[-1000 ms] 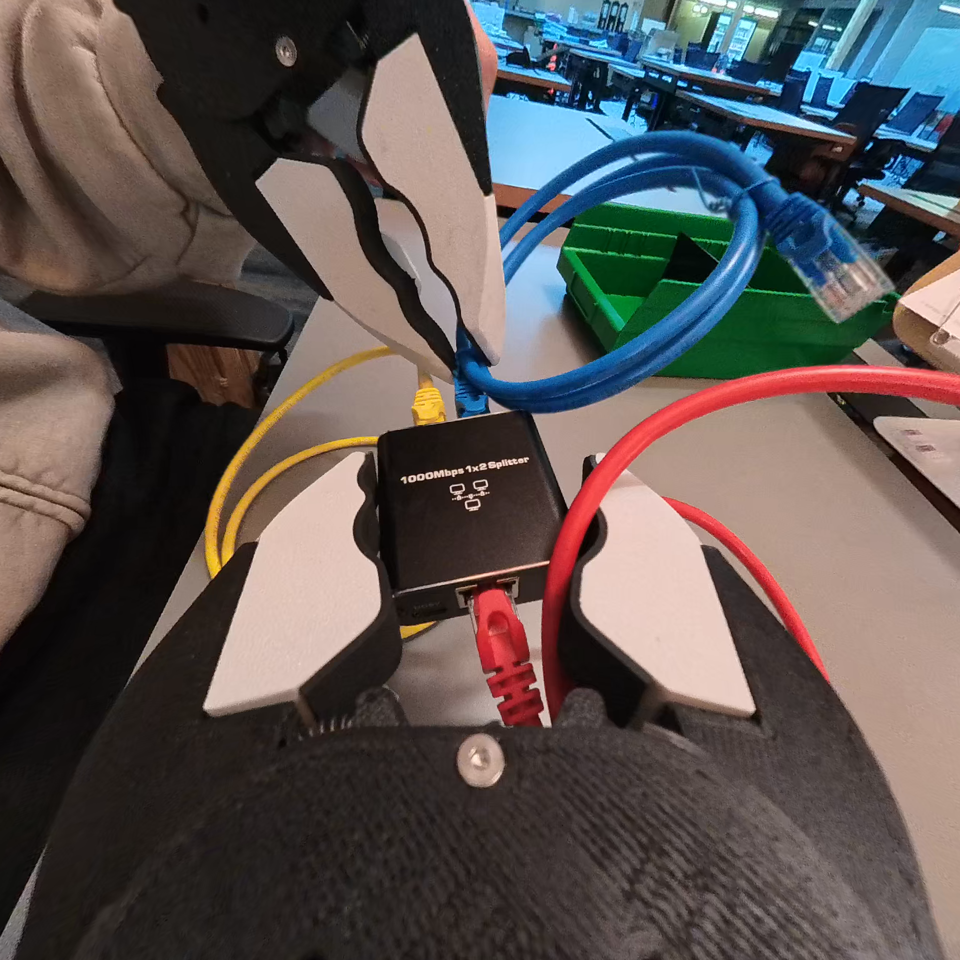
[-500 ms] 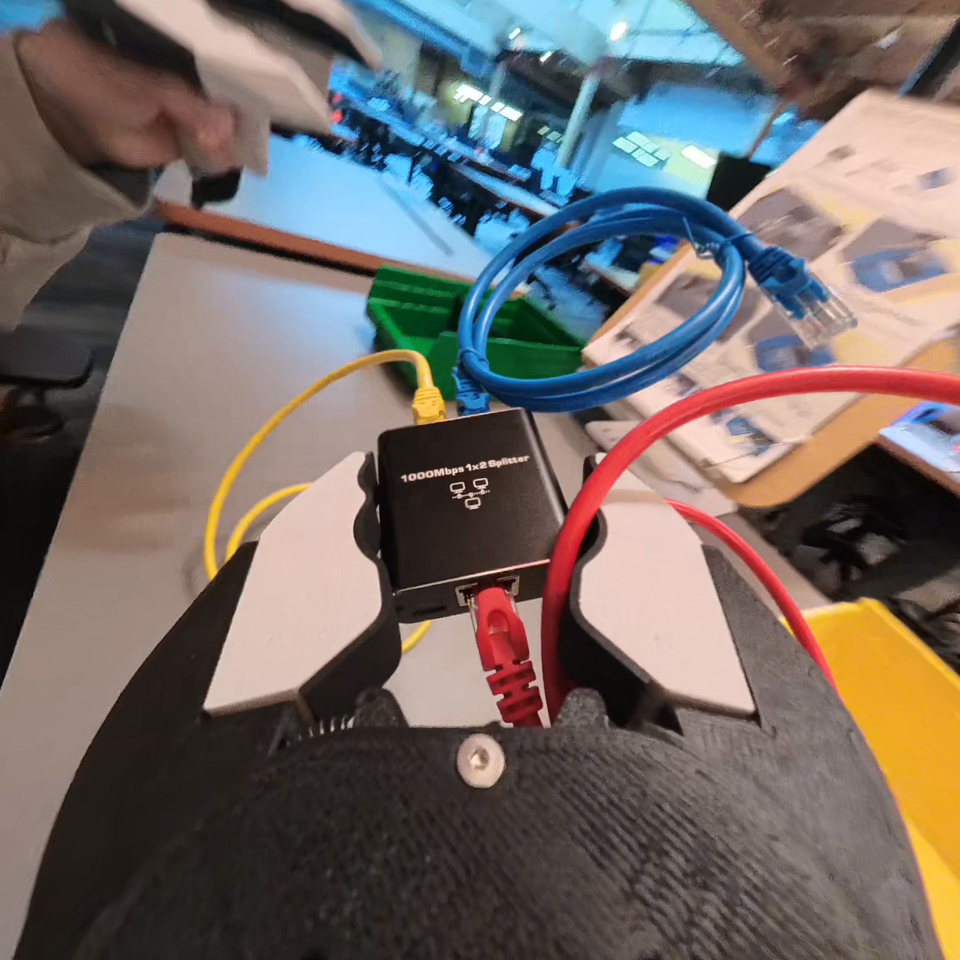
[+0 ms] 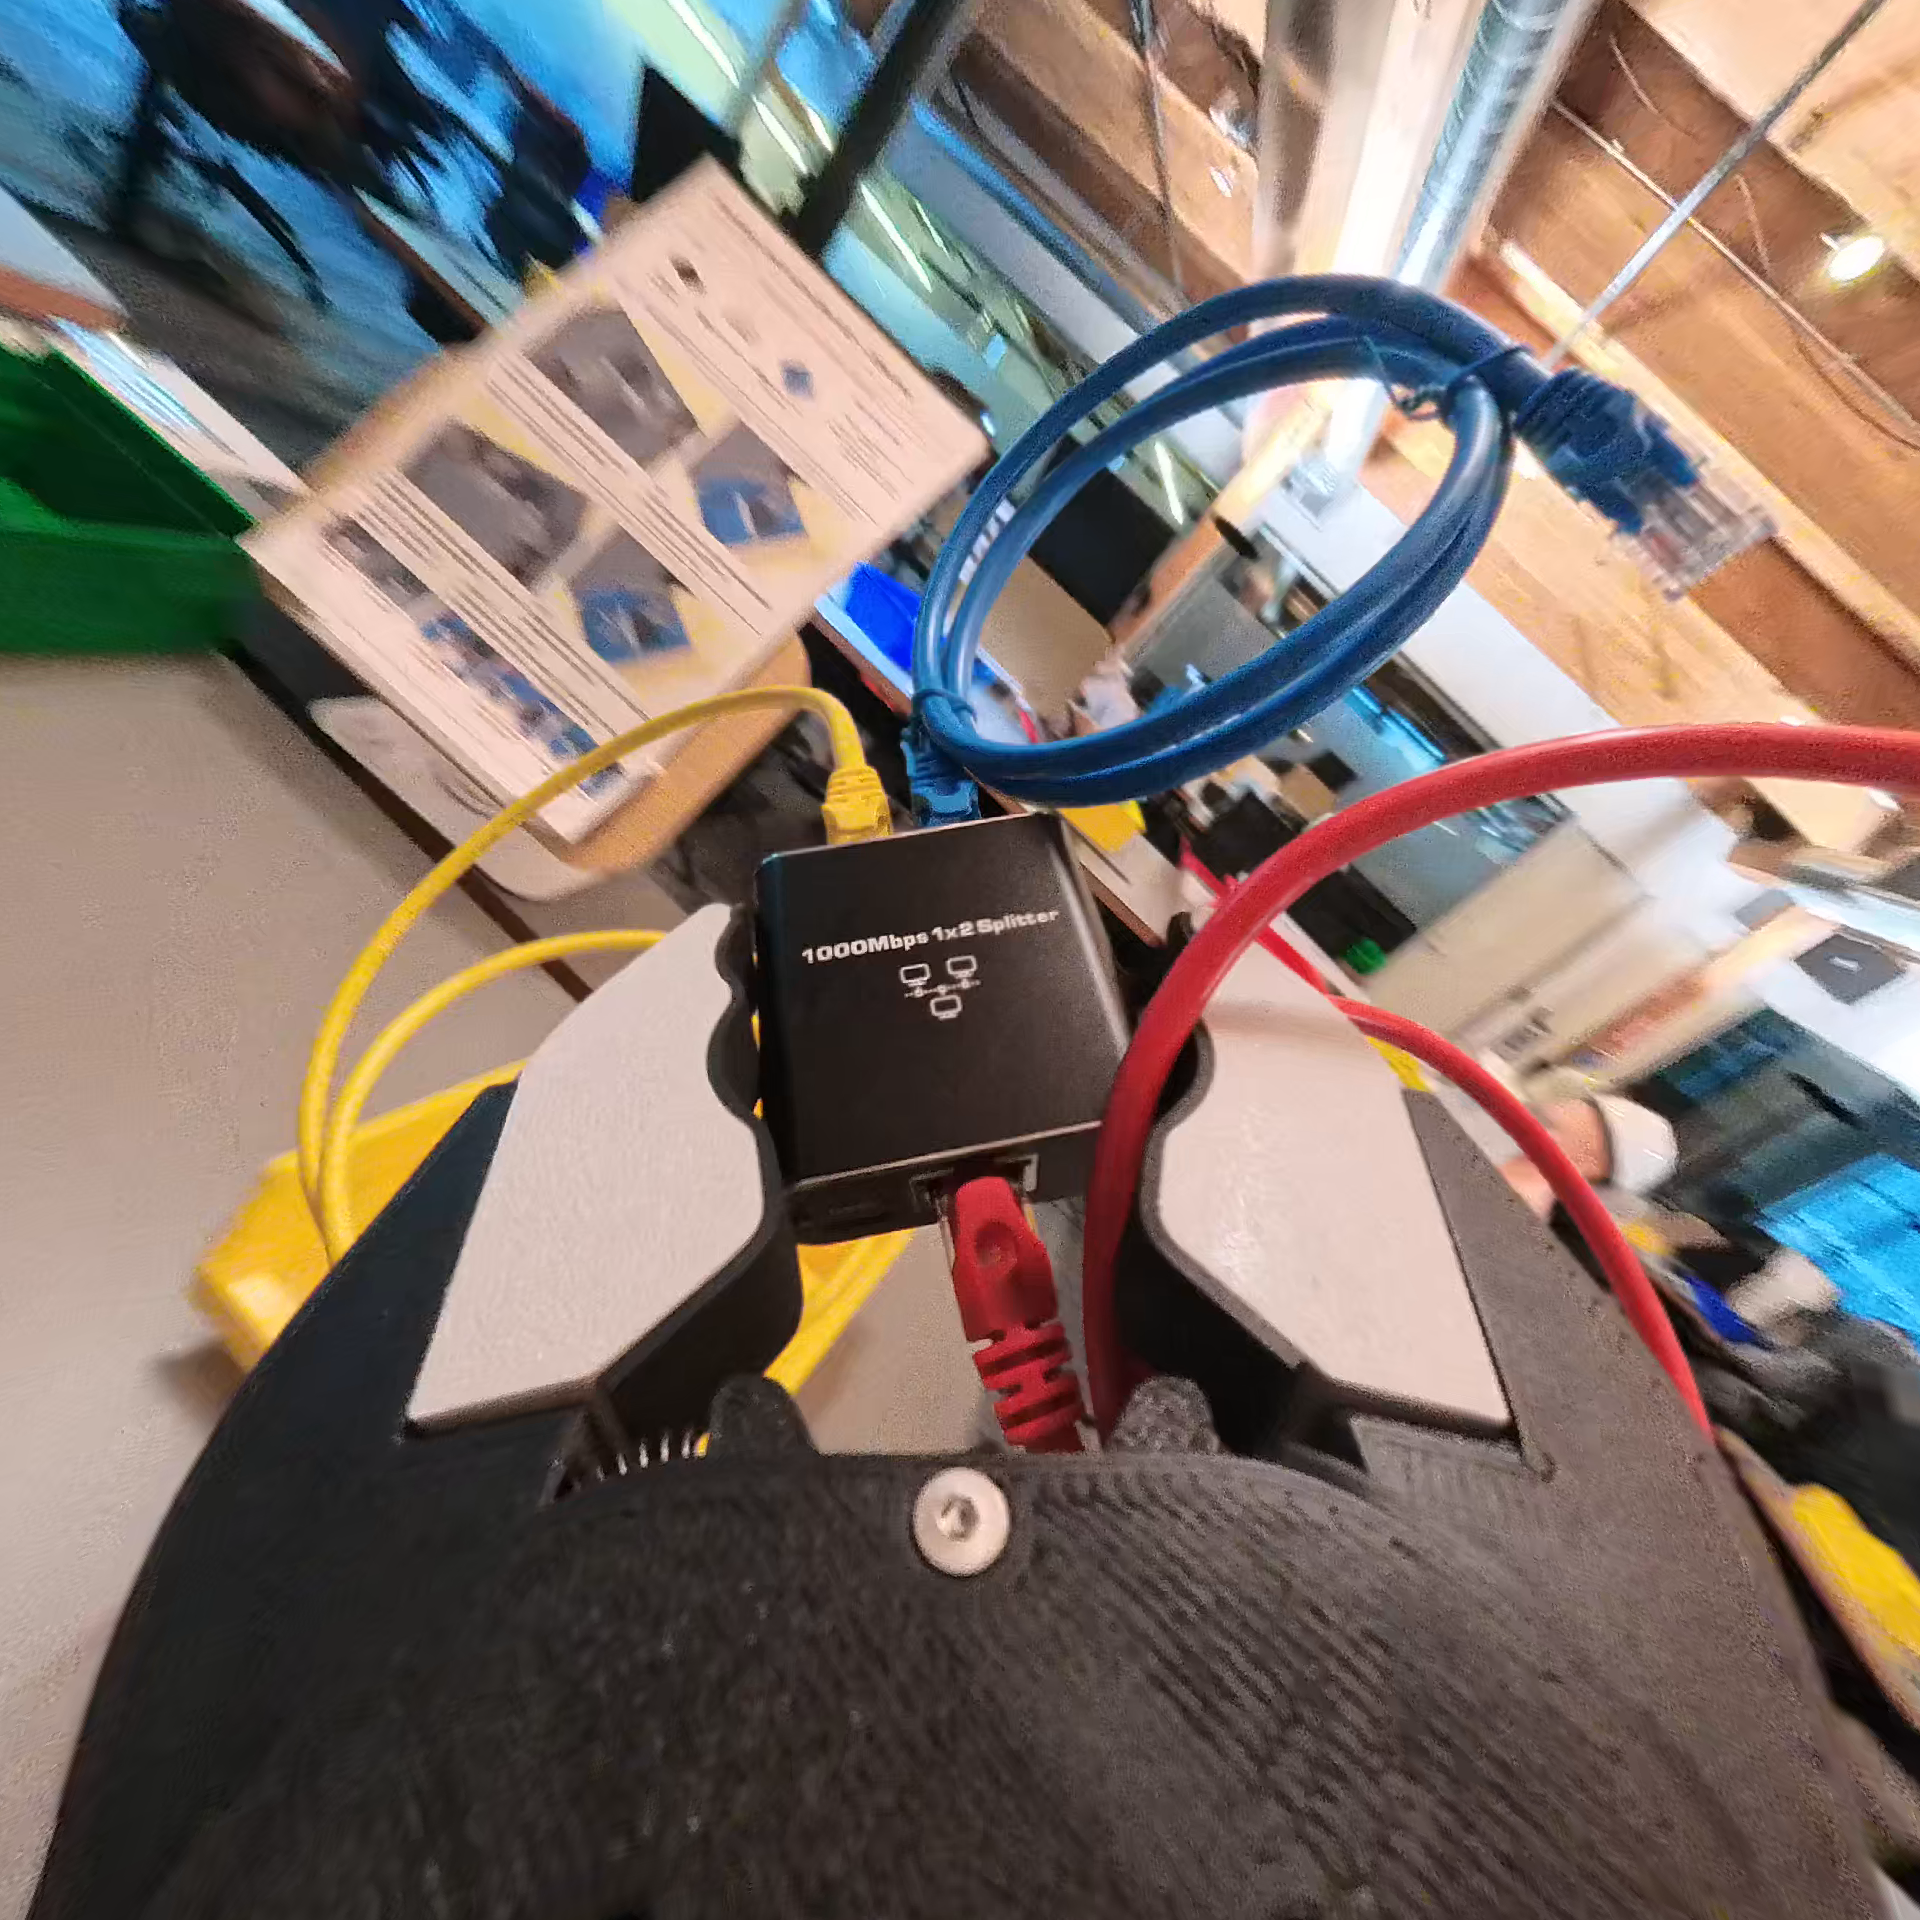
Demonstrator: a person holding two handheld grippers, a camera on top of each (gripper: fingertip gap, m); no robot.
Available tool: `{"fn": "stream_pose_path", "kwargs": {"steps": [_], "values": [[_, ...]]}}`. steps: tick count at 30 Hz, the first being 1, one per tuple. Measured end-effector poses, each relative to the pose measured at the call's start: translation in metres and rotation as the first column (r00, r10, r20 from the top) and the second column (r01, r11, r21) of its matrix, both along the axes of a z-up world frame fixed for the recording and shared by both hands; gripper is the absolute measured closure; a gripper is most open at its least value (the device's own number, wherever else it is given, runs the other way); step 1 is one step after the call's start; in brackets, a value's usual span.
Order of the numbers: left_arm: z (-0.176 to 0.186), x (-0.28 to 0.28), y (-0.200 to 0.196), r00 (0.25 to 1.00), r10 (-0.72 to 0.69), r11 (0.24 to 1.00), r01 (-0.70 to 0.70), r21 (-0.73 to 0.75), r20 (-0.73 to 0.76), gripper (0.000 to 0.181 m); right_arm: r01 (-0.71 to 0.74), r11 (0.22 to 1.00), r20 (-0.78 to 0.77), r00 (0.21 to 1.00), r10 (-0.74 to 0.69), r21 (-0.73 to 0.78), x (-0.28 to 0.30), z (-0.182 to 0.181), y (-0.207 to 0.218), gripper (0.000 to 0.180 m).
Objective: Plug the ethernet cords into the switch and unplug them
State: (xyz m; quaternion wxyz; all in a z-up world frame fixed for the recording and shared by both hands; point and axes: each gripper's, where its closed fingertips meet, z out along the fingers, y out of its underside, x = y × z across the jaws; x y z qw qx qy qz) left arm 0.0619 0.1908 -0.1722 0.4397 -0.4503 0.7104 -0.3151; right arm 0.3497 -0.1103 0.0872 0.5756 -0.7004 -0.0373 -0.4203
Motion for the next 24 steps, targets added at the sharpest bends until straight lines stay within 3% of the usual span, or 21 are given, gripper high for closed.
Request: {"fn": "stream_pose_path", "kwargs": {"steps": [4, 7, 12, 15, 17, 19, 22, 24], "values": [[-0.017, 0.01, -0.01, 0.998, -0.043, 0.999, 0.043, -0.002, -0.038, 0.13, 0.156, 0.969, 0.069, 0.987, -0.145, -0.192, 0.051, -0.042, 0.017, 0.103], [-0.033, 0.013, -0.017, 0.994, -0.07, 0.997, 0.071, 0.007, -0.085, 0.13, 0.191, 0.905, 0.093, 0.981, -0.168, -0.38, 0.079, -0.092, 0.038, 0.104], [-0.056, 0.013, -0.023, 0.983, -0.098, 0.994, 0.104, 0.033, -0.156, 0.13, 0.075, 0.773, -0.021, 0.993, -0.114, -0.63, 0.093, -0.178, 0.076, 0.103], [-0.064, 0.013, -0.025, 0.978, -0.116, 0.992, 0.121, 0.019, -0.174, 0.13, -0.033, 0.78, -0.18, 0.978, -0.103, -0.625, 0.092, -0.214, 0.098, 0.103], [-0.067, 0.013, -0.025, 0.976, -0.12, 0.992, 0.124, 0.01, -0.182, 0.13, -0.083, 0.797, -0.299, 0.946, -0.126, -0.598, 0.092, -0.231, 0.107, 0.103], [-0.071, 0.012, -0.027, 0.971, -0.135, 0.991, 0.136, -0.007, -0.196, 0.131, -0.024, 0.803, -0.318, 0.925, -0.208, -0.596, 0.103, -0.238, 0.11, 0.103], [-0.078, 0.012, -0.03, 0.964, -0.155, 0.988, 0.154, -0.026, -0.216, 0.131, 0.001, 0.73, -0.441, 0.796, -0.414, -0.683, 0.108, -0.268, 0.101, 0.103], [-0.084, 0.011, -0.032, 0.955, -0.172, 0.985, 0.167, -0.042, -0.242, 0.131, 0.024, 0.678, -0.442, 0.741, -0.505, -0.735, 0.111, -0.282, 0.096, 0.103]]}}
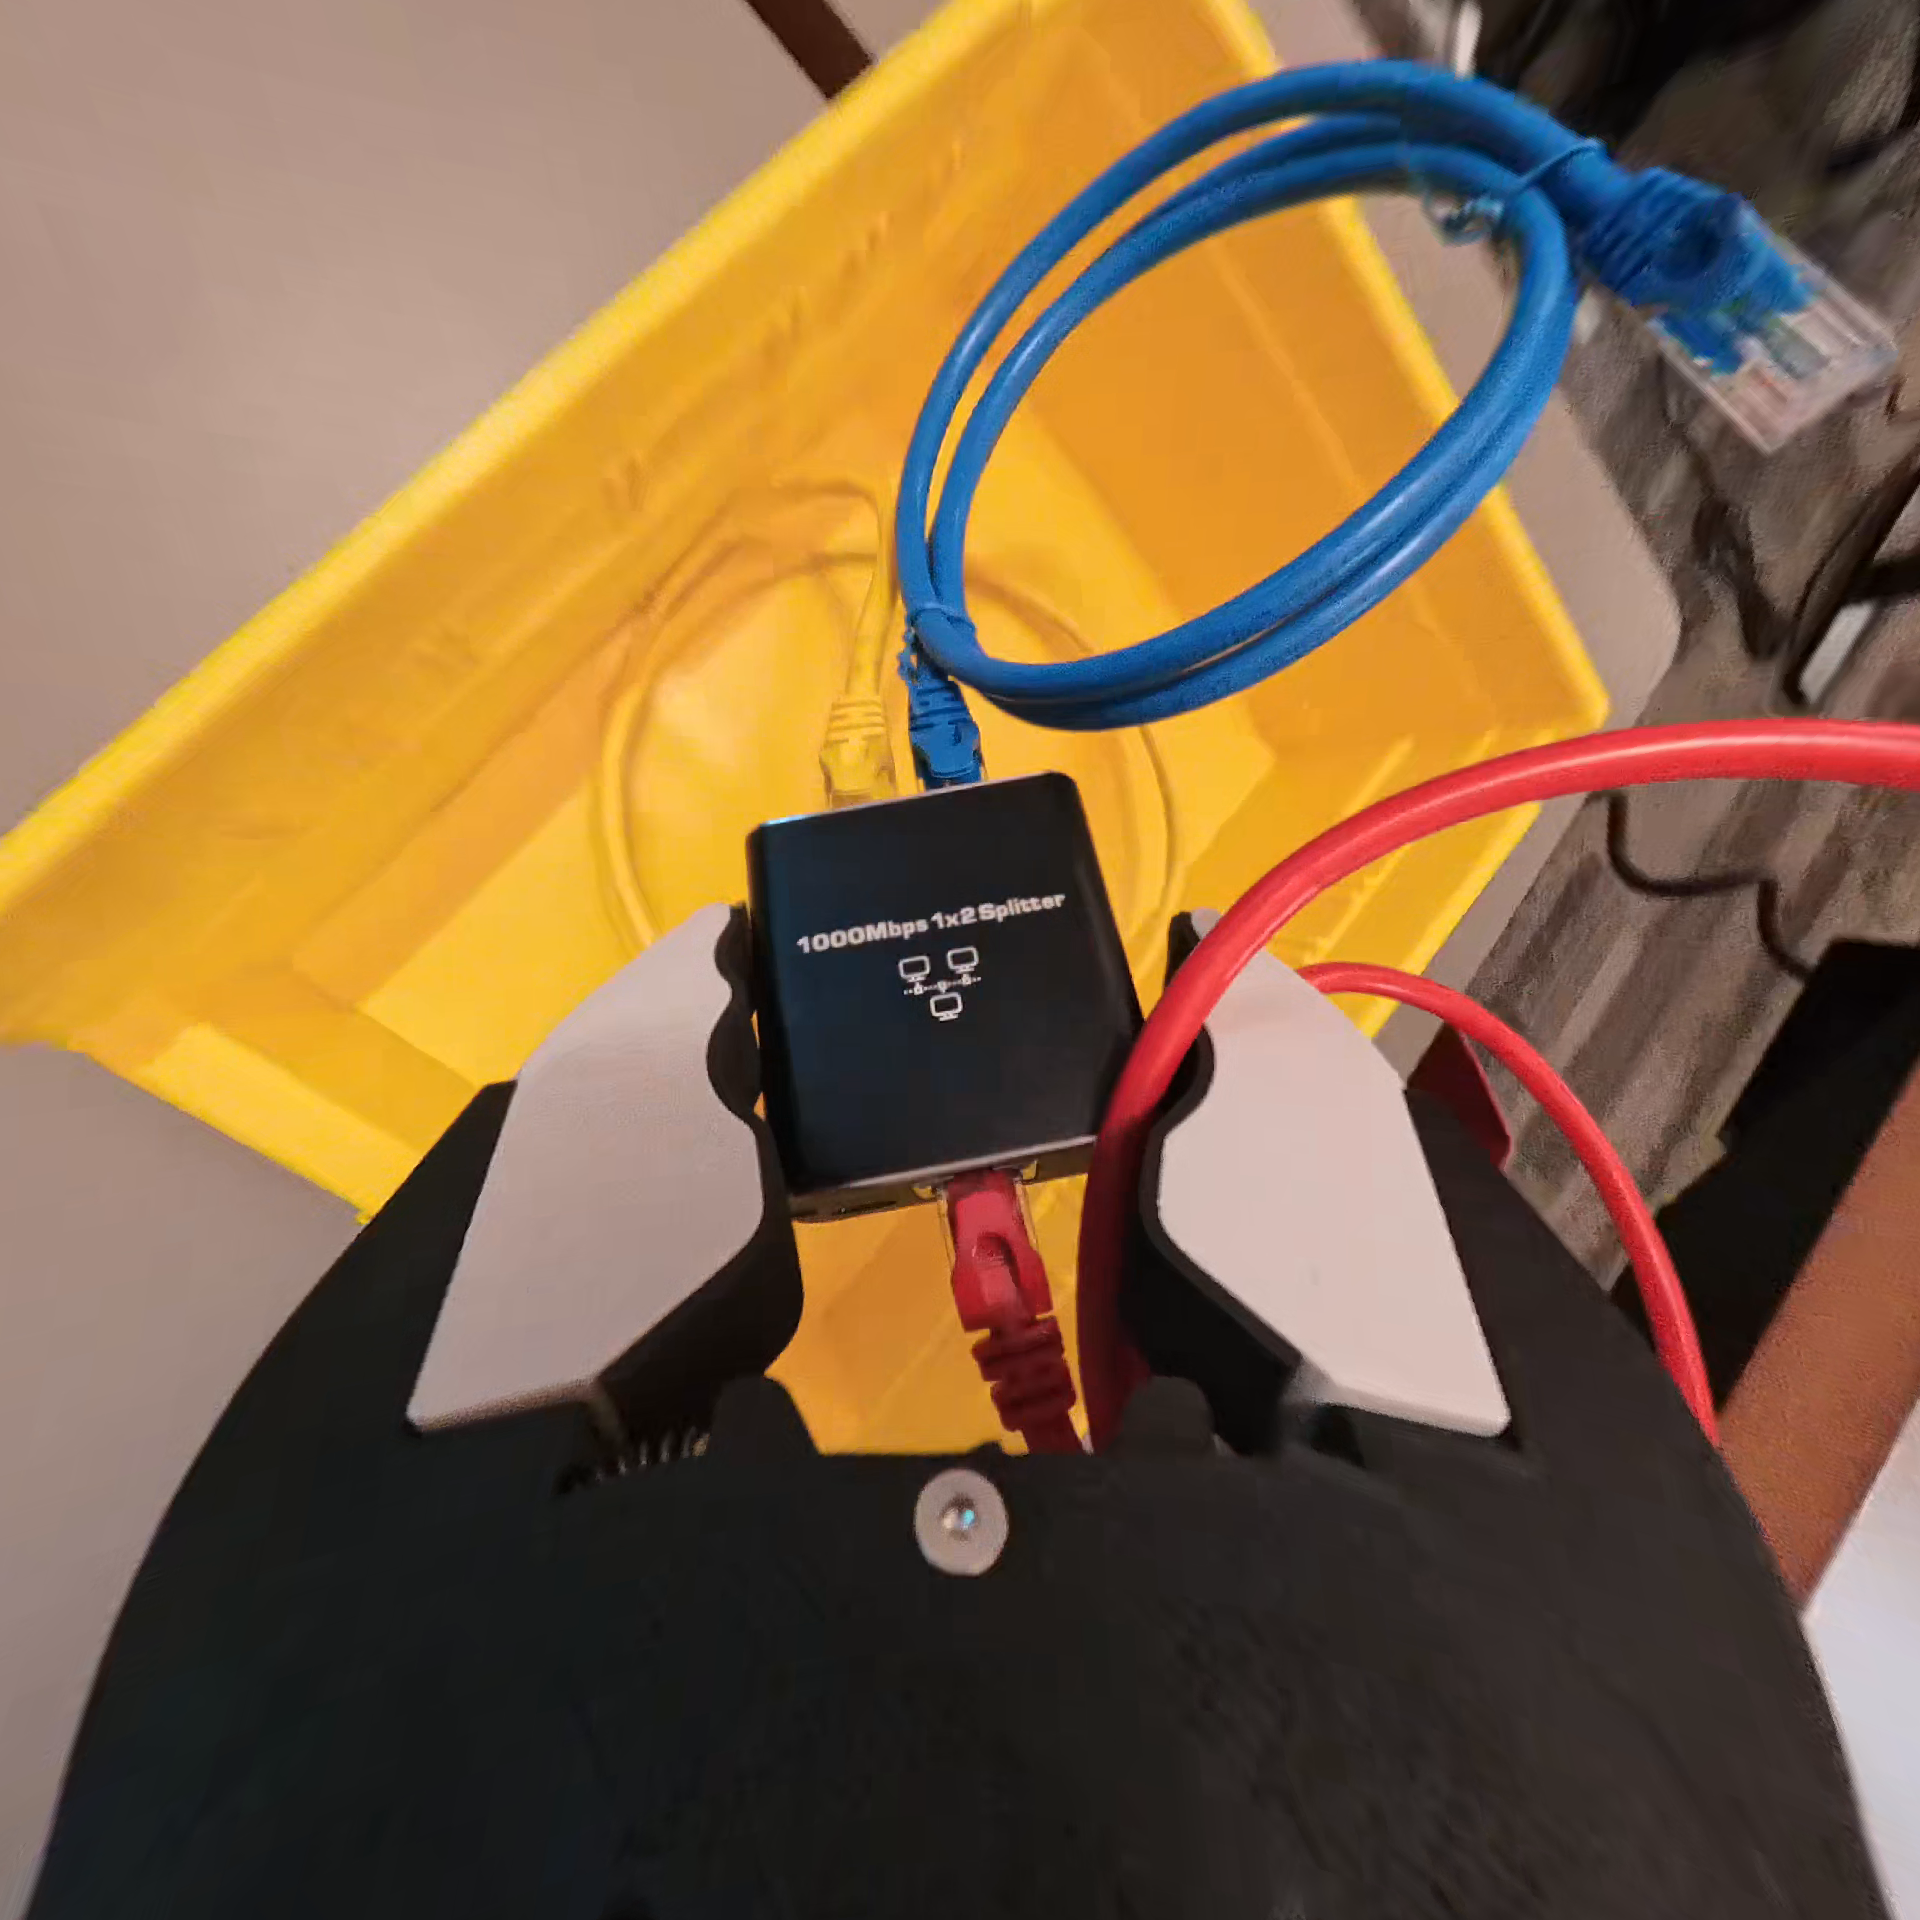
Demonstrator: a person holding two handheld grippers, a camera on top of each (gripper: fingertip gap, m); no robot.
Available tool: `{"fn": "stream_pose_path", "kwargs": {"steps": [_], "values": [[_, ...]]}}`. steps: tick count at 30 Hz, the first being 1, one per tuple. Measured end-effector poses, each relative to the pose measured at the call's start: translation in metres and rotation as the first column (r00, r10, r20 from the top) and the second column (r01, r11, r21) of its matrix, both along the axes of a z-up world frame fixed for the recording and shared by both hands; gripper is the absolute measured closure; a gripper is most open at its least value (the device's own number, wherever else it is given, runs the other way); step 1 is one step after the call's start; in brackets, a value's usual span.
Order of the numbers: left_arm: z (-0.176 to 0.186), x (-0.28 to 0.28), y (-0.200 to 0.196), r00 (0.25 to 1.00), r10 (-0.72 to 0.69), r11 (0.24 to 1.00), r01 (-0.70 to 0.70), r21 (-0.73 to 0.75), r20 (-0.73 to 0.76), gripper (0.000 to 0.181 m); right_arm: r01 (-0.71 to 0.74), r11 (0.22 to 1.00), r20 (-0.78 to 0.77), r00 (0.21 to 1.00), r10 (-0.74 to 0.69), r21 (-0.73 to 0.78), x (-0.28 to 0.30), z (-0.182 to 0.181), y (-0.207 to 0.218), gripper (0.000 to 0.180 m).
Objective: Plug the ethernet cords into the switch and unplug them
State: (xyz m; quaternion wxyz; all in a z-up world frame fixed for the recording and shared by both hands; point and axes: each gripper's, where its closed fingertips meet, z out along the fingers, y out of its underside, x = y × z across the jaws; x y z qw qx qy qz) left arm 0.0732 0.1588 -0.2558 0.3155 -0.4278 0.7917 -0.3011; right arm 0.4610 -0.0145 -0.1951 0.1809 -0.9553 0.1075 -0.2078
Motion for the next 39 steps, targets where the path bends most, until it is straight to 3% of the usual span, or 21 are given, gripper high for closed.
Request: {"fn": "stream_pose_path", "kwargs": {"steps": [3, 8, 14, 17, 21, 23, 24, 25, 28, 30, 35, 37, 39], "values": [[-0.007, 0.0, -0.002, 1.0, -0.018, 1.0, 0.018, 0.001, -0.025, 0.13, 0.001, 0.995, 0.0, 1.0, -0.001, -0.1, 0.0, -0.012, -0.003, 0.103], [-0.017, -0.002, -0.006, 0.996, -0.055, 0.998, 0.055, 0.003, -0.066, 0.13, 0.005, 0.997, -0.195, 0.981, -0.02, -0.08, -0.022, -0.023, -0.005, 0.103], [-0.017, 0.003, -0.009, 0.993, -0.078, 0.997, 0.078, -0.006, -0.085, 0.13, -0.082, 0.976, -0.28, 0.96, 0.022, -0.204, -0.055, -0.032, -0.024, 0.076], [-0.013, 0.007, -0.014, 0.992, -0.092, 0.996, 0.092, -0.006, -0.088, 0.13, -0.045, 0.971, -0.283, 0.959, -0.024, -0.233, -0.065, -0.037, -0.03, 0.071], [-0.008, 0.01, -0.021, 0.991, -0.104, 0.995, 0.104, -0.006, -0.081, 0.13, 0.033, 0.968, -0.246, 0.965, -0.096, -0.247, -0.062, -0.03, -0.038, 0.078], [-0.007, 0.012, -0.028, 0.989, -0.124, 0.992, 0.122, -0.03, -0.076, 0.13, 0.082, 0.988, -0.24, 0.964, -0.112, -0.132, -0.049, -0.029, -0.022, 0.089], [-0.005, 0.013, -0.033, 0.988, -0.134, 0.99, 0.131, -0.044, -0.073, 0.13, 0.116, 0.991, -0.264, 0.956, -0.128, -0.061, -0.045, -0.027, -0.014, 0.105], [-0.004, 0.014, -0.036, 0.988, -0.14, 0.989, 0.136, -0.054, -0.069, 0.13, 0.108, 0.994, -0.283, 0.953, -0.111, -0.025, -0.044, -0.023, -0.01, 0.105], [0.0, 0.014, -0.042, 0.986, -0.152, 0.988, 0.149, -0.044, -0.062, 0.13, 0.09, 0.996, -0.143, 0.986, -0.086, 0.024, -0.026, 0.001, -0.006, 0.105], [0.0, 0.011, -0.042, 0.985, -0.158, 0.987, 0.156, -0.035, -0.07, 0.13, 0.005, 0.998, -0.038, 0.999, -0.003, 0.06, -0.018, 0.023, 0.003, 0.105], [-0.002, 0.007, -0.043, 0.982, -0.171, 0.983, 0.165, -0.075, -0.086, 0.13, -0.238, 0.939, 0.078, 0.961, 0.265, -0.25, -0.027, 0.041, 0.009, 0.105], [-0.002, 0.009, -0.048, 0.979, -0.186, 0.978, 0.175, -0.115, -0.09, 0.13, -0.206, 0.959, 0.038, 0.975, 0.218, -0.196, -0.036, 0.029, 0.035, 0.105], [-0.002, 0.012, -0.052, 0.977, -0.189, 0.976, 0.176, -0.129, -0.096, 0.13, -0.114, 0.993, -0.049, 0.992, 0.113, -0.037, -0.046, 0.015, 0.063, 0.105]]}}
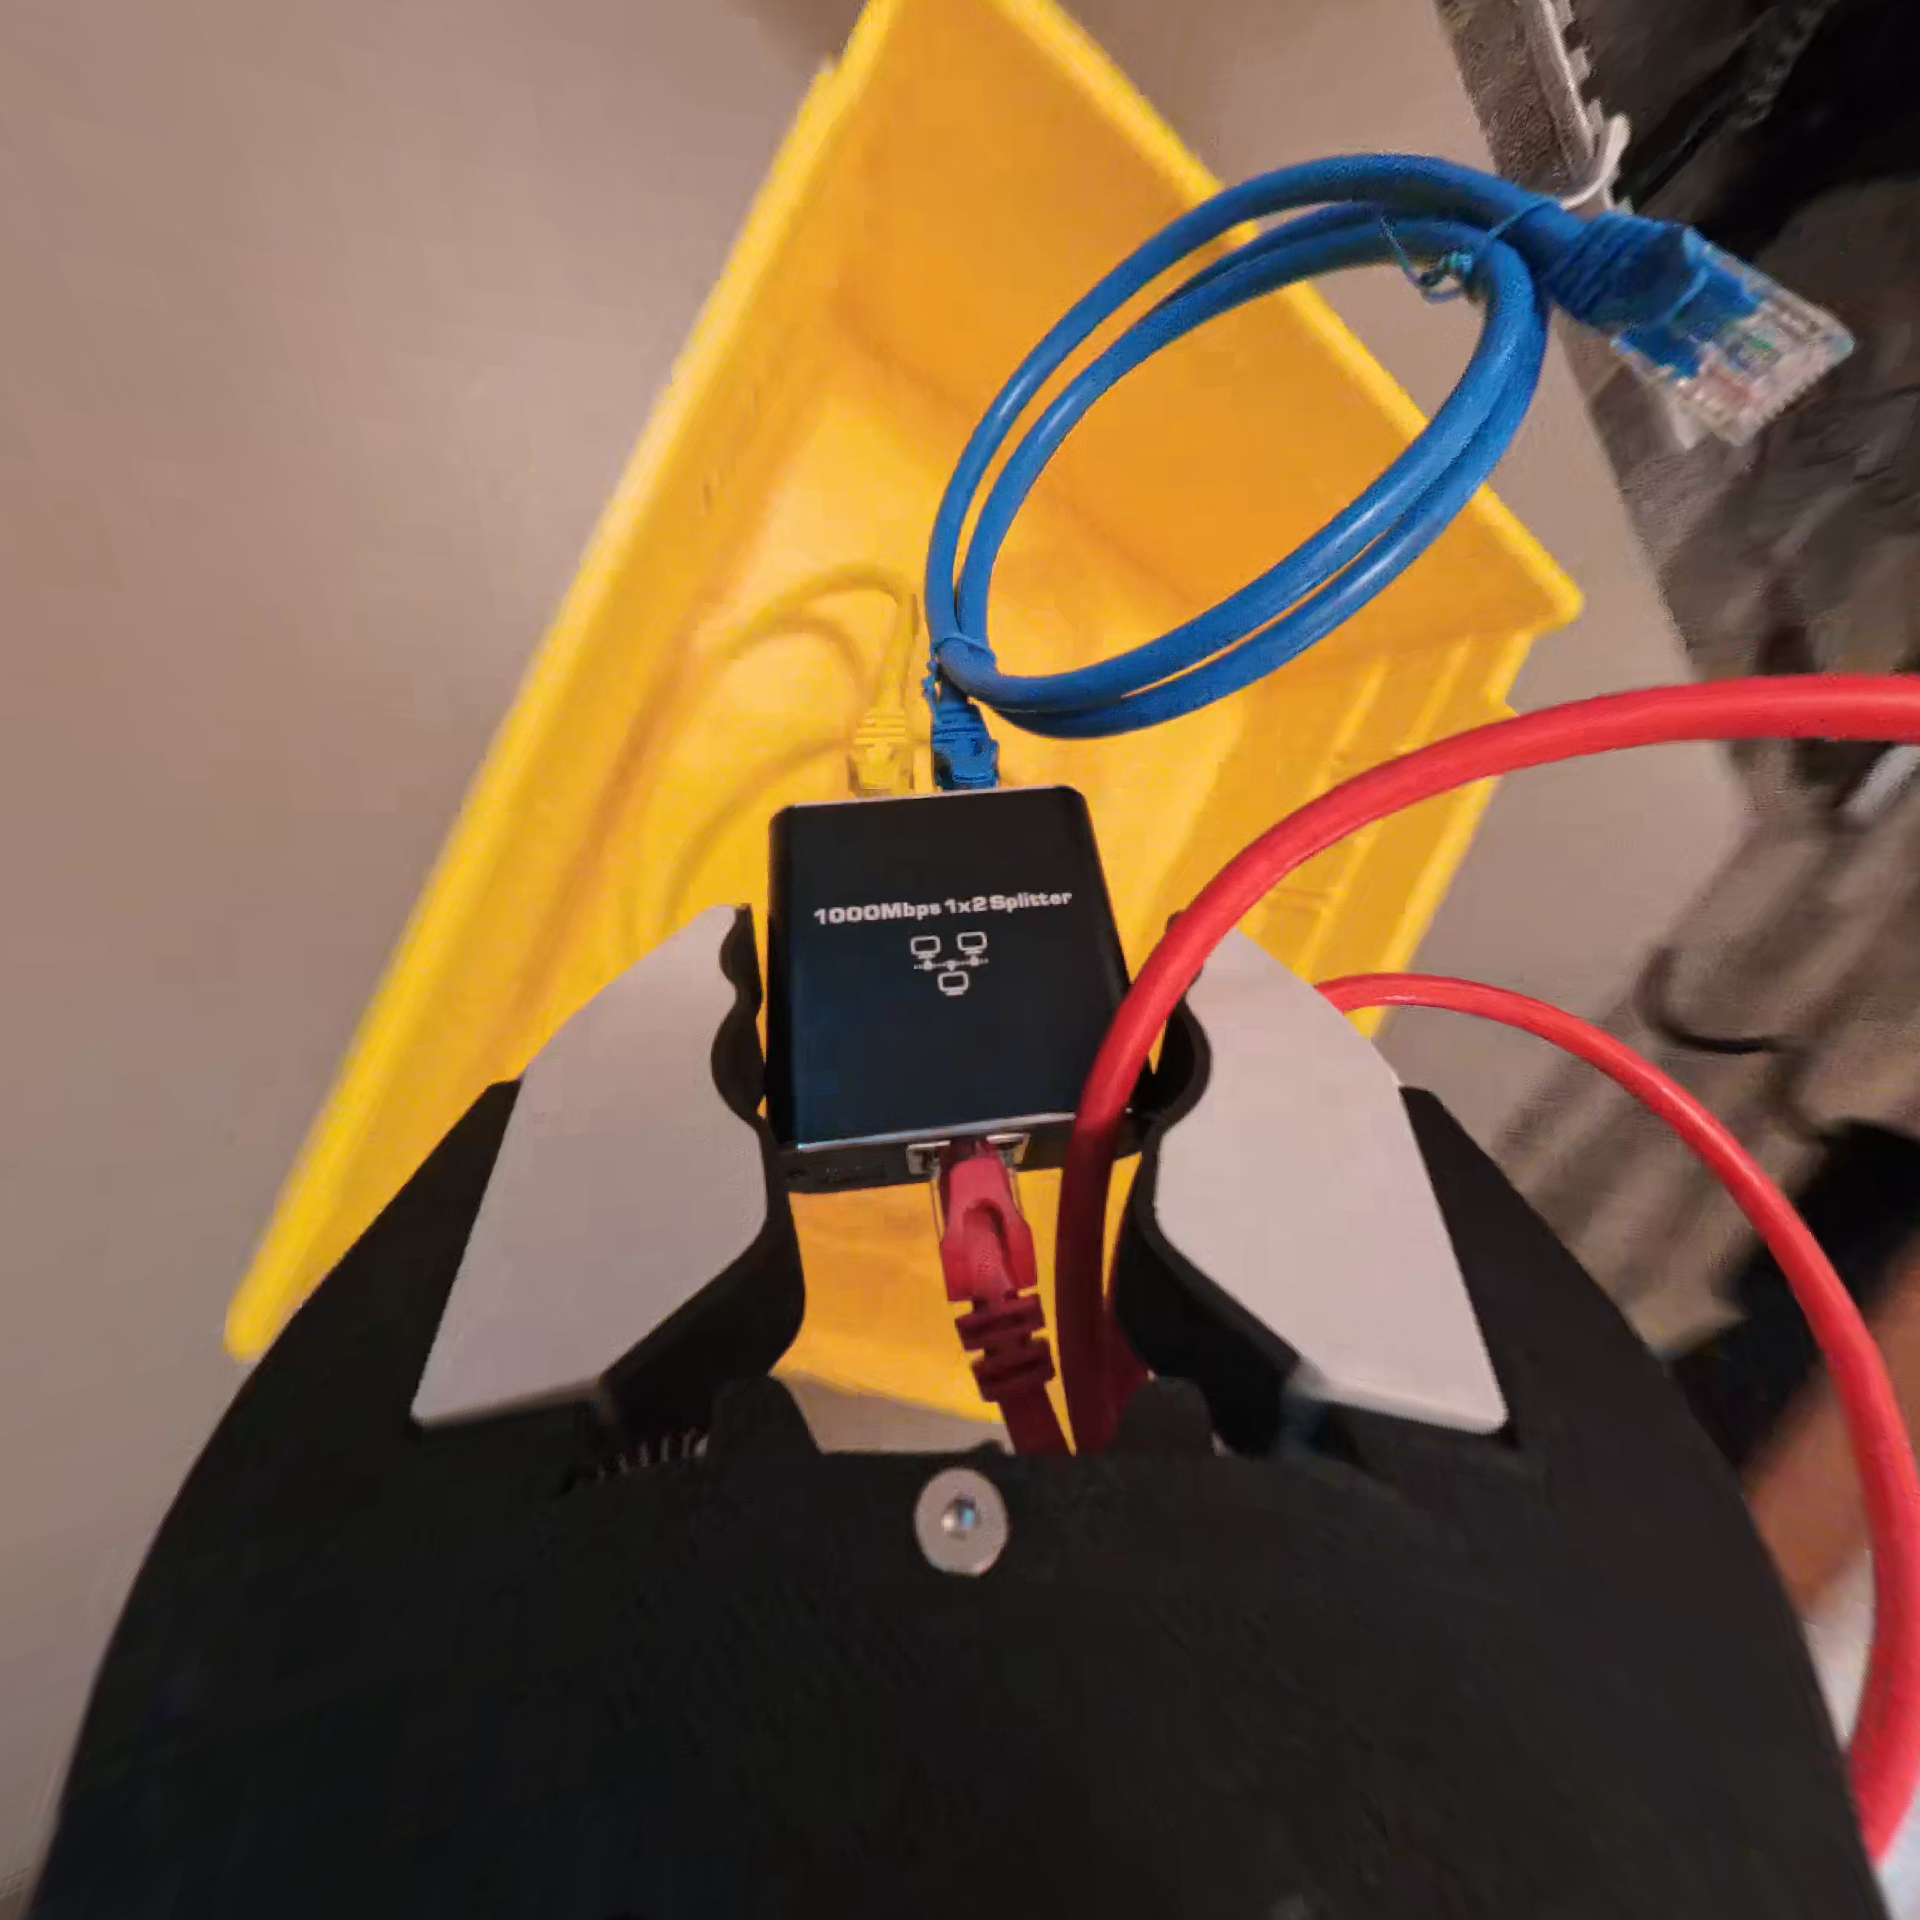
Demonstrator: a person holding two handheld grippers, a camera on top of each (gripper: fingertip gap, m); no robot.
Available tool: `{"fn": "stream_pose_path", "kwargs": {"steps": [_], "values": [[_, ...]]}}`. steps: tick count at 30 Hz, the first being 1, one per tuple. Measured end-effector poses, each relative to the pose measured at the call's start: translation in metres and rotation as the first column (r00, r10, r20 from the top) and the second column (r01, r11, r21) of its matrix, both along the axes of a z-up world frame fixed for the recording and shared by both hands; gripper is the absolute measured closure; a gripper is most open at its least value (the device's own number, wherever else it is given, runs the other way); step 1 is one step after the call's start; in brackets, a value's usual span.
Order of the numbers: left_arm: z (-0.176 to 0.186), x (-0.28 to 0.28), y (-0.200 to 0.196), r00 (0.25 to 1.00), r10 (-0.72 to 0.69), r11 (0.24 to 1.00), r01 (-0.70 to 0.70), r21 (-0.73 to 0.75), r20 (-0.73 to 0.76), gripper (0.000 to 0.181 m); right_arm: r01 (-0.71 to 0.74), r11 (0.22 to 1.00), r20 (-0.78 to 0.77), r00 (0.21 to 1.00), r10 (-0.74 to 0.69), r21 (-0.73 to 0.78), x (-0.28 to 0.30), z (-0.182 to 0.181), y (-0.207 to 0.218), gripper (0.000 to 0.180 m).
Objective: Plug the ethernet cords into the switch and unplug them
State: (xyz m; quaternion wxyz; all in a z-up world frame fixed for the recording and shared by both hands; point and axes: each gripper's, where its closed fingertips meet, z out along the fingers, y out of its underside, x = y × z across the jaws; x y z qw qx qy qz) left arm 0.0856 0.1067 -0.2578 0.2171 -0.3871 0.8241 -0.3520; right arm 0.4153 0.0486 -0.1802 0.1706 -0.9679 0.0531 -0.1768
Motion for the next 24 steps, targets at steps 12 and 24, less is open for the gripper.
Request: {"fn": "stream_pose_path", "kwargs": {"steps": [12, 24], "values": [[0.001, -0.004, -0.017, 0.996, -0.089, 0.996, 0.089, 0.014, -0.025, 0.13, 0.368, 0.821, -0.574, 0.817, -0.062, 0.436, -0.046, -0.019, 0.053, 0.061], [-0.006, -0.009, -0.033, 0.99, -0.132, 0.991, 0.133, 0.01, -0.059, 0.13, 0.207, 0.967, -0.568, 0.819, -0.086, 0.151, -0.044, -0.014, 0.002, 0.109]]}}
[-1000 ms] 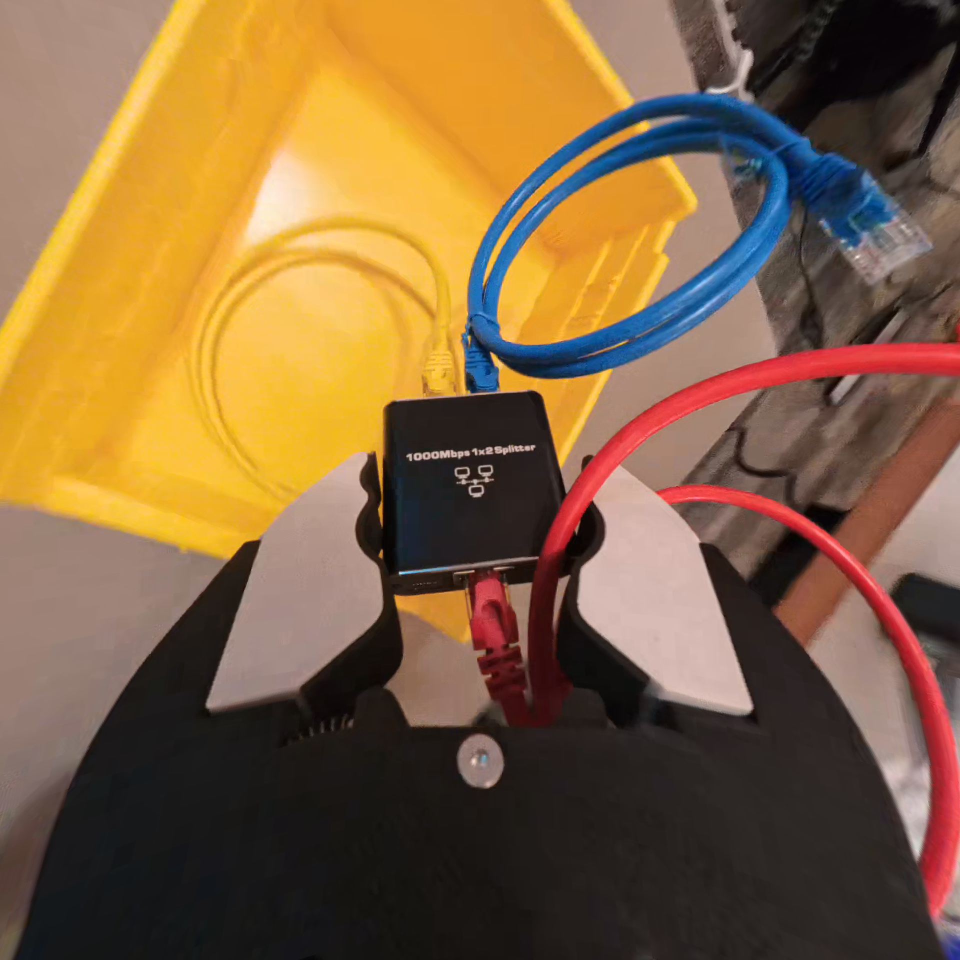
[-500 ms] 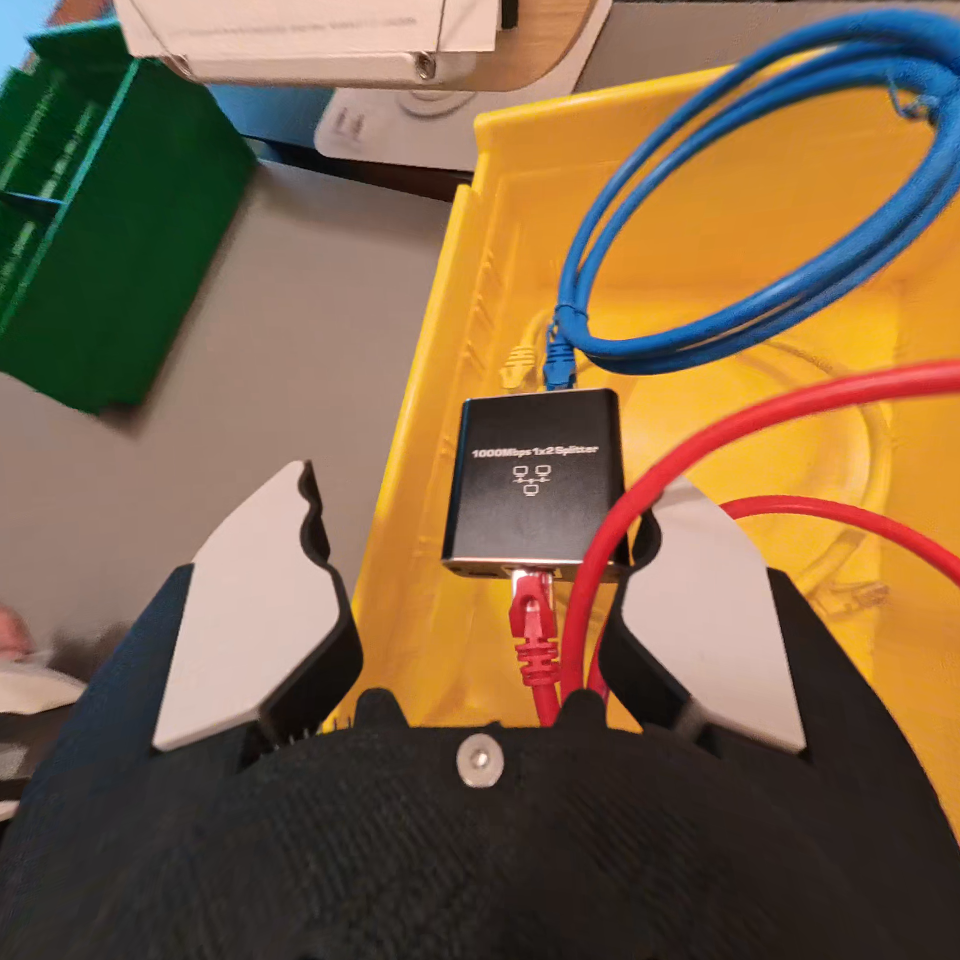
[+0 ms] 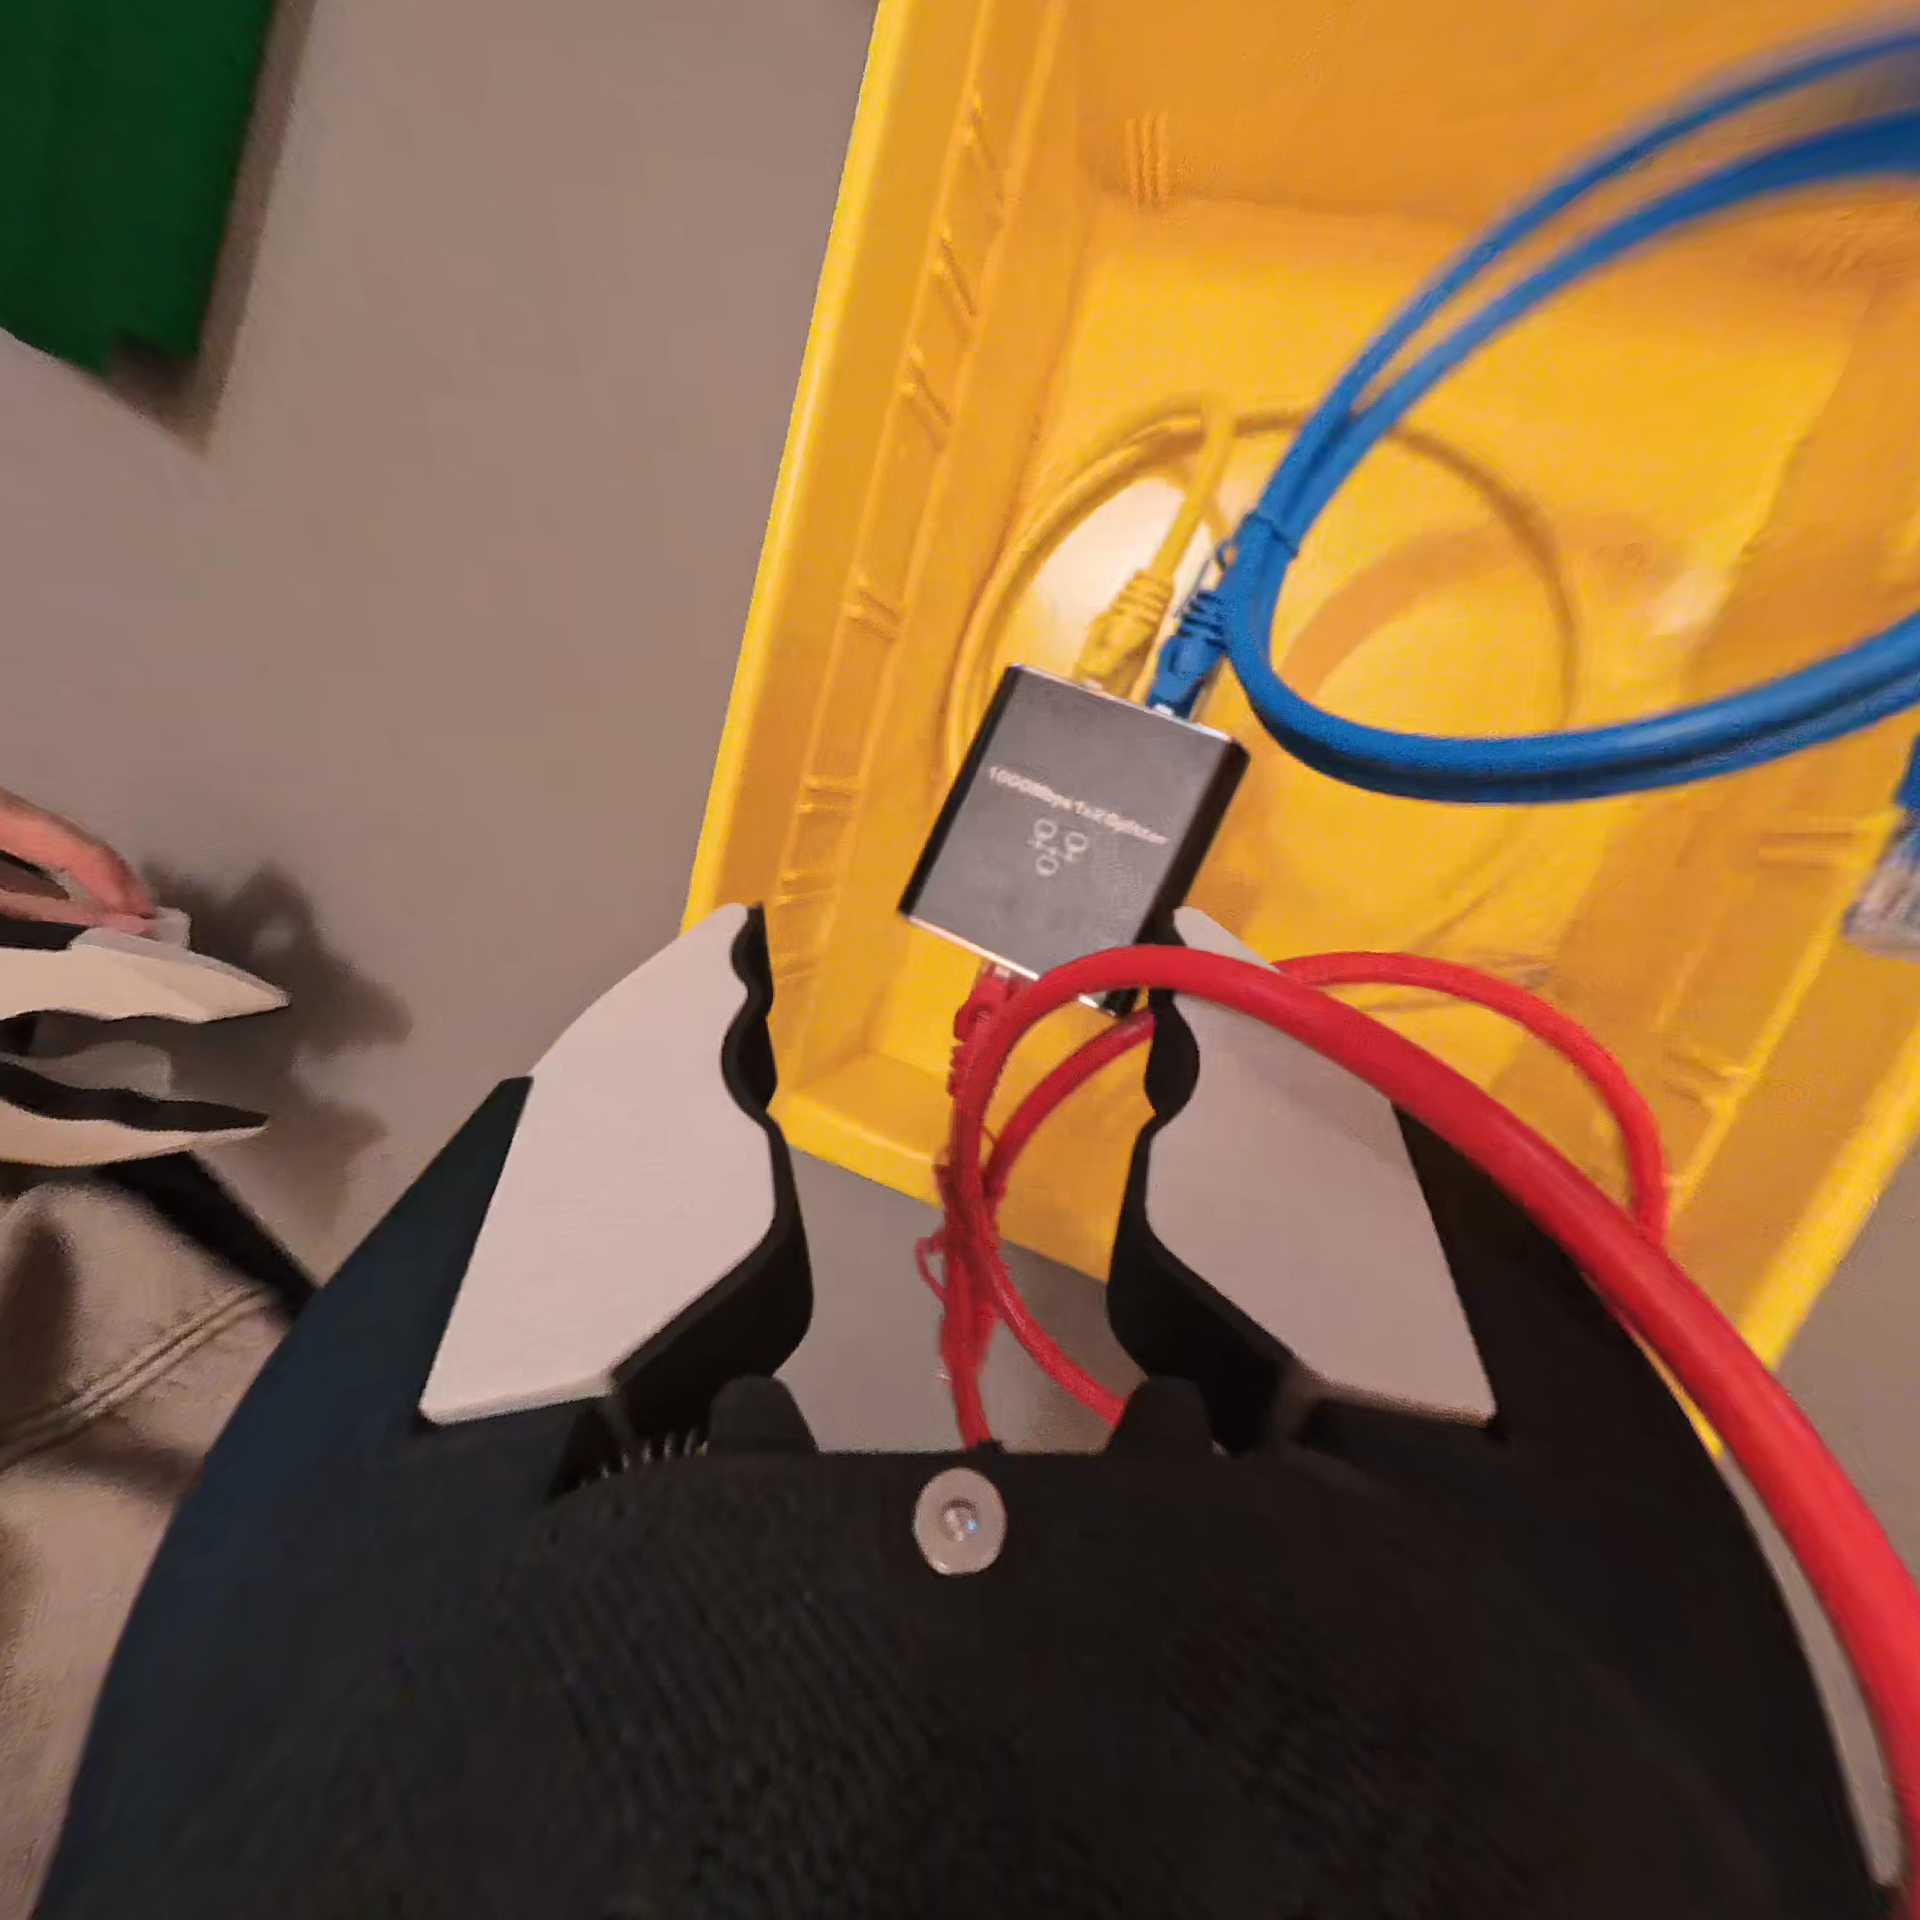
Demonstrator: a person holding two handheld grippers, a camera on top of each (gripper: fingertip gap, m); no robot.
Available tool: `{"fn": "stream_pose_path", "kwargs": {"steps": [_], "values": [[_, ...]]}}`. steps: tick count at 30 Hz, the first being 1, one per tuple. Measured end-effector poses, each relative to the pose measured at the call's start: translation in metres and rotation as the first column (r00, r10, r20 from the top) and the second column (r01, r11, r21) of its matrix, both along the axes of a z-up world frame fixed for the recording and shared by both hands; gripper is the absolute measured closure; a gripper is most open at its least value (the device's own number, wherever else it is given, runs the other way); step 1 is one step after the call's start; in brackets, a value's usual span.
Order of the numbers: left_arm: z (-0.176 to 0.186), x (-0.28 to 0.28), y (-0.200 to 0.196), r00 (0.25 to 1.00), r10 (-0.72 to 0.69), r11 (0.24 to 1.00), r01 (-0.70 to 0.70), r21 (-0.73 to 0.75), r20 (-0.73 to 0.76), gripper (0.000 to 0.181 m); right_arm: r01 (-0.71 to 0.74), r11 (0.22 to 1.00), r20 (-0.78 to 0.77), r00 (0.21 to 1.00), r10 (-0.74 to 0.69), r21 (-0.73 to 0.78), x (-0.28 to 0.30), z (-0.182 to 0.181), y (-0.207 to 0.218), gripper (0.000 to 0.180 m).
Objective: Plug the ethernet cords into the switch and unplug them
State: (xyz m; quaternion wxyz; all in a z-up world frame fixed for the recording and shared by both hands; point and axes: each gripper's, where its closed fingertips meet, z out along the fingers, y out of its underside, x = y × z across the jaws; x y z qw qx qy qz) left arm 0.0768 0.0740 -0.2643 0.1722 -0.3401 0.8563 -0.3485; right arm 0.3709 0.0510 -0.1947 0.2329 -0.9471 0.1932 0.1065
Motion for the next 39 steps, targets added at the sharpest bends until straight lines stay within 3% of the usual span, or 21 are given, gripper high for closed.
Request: {"fn": "stream_pose_path", "kwargs": {"steps": [2, 4, 5, 7, 8, 9, 10, 12, 16, 18, 22, 25, 27, 28, 30, 34, 39], "values": [[0.002, 0.0, -0.003, 1.0, 0.001, 1.0, -0.001, -0.011, 0.005, 0.13, 0.017, 0.998, 0.116, 0.993, -0.025, 0.063, 0.015, 0.008, 0.005, 0.107], [0.001, -0.002, -0.005, 1.0, -0.009, 1.0, 0.009, -0.027, -0.003, 0.13, 0.051, 0.996, 0.133, 0.989, -0.059, 0.068, 0.021, 0.01, 0.002, 0.122], [-0.001, -0.002, -0.006, 1.0, -0.011, 0.999, 0.01, -0.03, -0.011, 0.13, 0.011, 1.0, 0.099, 0.995, -0.01, -0.005, 0.015, 0.004, -0.007, 0.122], [-0.004, -0.003, -0.006, 0.999, -0.014, 1.0, 0.013, -0.025, -0.029, 0.13, -0.097, 0.951, 0.02, 0.994, 0.108, -0.295, 0.002, -0.011, -0.049, 0.148], [-0.005, -0.003, -0.007, 0.999, -0.016, 1.0, 0.015, -0.02, -0.034, 0.13, -0.143, 0.887, 0.031, 0.984, 0.173, -0.439, 0.004, -0.012, -0.071, 0.142], [-0.005, -0.003, -0.007, 0.999, -0.018, 1.0, 0.017, -0.018, -0.033, 0.13, -0.197, 0.832, 0.032, 0.968, 0.25, -0.519, 0.004, -0.009, -0.086, 0.131], [-0.004, -0.002, -0.008, 0.999, -0.02, 1.0, 0.02, -0.02, -0.029, 0.13, -0.261, 0.795, 0.004, 0.949, 0.314, -0.548, 0.0, -0.004, -0.092, 0.133], [-0.003, -0.001, -0.011, 0.999, -0.022, 0.999, 0.022, -0.028, -0.024, 0.13, -0.331, 0.774, -0.003, 0.92, 0.392, -0.54, -0.005, 0.007, -0.09, 0.131], [-0.003, 0.0, -0.012, 1.0, -0.015, 0.999, 0.014, -0.034, -0.021, 0.13, -0.315, 0.893, 0.186, 0.904, 0.385, -0.321, -0.003, 0.036, -0.054, 0.123], [-0.003, -0.003, -0.009, 1.0, -0.01, 0.999, 0.01, -0.031, -0.017, 0.13, -0.381, 0.889, 0.232, 0.868, 0.438, -0.253, -0.019, 0.038, -0.057, 0.123], [-0.002, -0.009, -0.002, 1.0, 0.003, 0.999, -0.003, -0.038, -0.011, 0.13, -0.371, 0.858, 0.43, 0.75, 0.502, -0.354, -0.029, 0.002, -0.092, 0.111], [-0.002, -0.01, -0.001, 1.0, 0.009, 0.998, -0.01, -0.061, -0.014, 0.131, -0.371, 0.858, 0.462, 0.728, 0.506, -0.355, -0.046, -0.04, -0.107, 0.118], [-0.003, -0.01, -0.004, 1.0, 0.003, 0.998, -0.005, -0.07, -0.021, 0.131, -0.349, 0.849, 0.508, 0.687, 0.52, -0.396, -0.041, -0.063, -0.113, 0.112], [-0.004, -0.009, -0.006, 1.0, -0.003, 0.998, 0.001, -0.068, -0.022, 0.131, -0.333, 0.845, 0.525, 0.671, 0.524, -0.418, -0.036, -0.071, -0.115, 0.113], [-0.004, -0.008, -0.009, 1.0, -0.015, 0.999, 0.014, -0.052, -0.016, 0.131, -0.371, 0.807, 0.501, 0.642, 0.58, -0.459, -0.036, -0.079, -0.119, 0.157], [0.009, 0.006, -0.008, 0.998, 0.003, 0.999, -0.001, -0.044, 0.061, 0.132, -0.394, 0.78, 0.5, 0.607, 0.618, -0.486, -0.035, -0.062, -0.115, 0.162], [0.042, 0.046, -0.004, 0.983, 0.167, 0.949, -0.138, -0.283, 0.078, 0.132, -0.385, 0.83, 0.662, 0.503, 0.556, -0.404, -0.012, -0.004, -0.084, 0.166]]}}
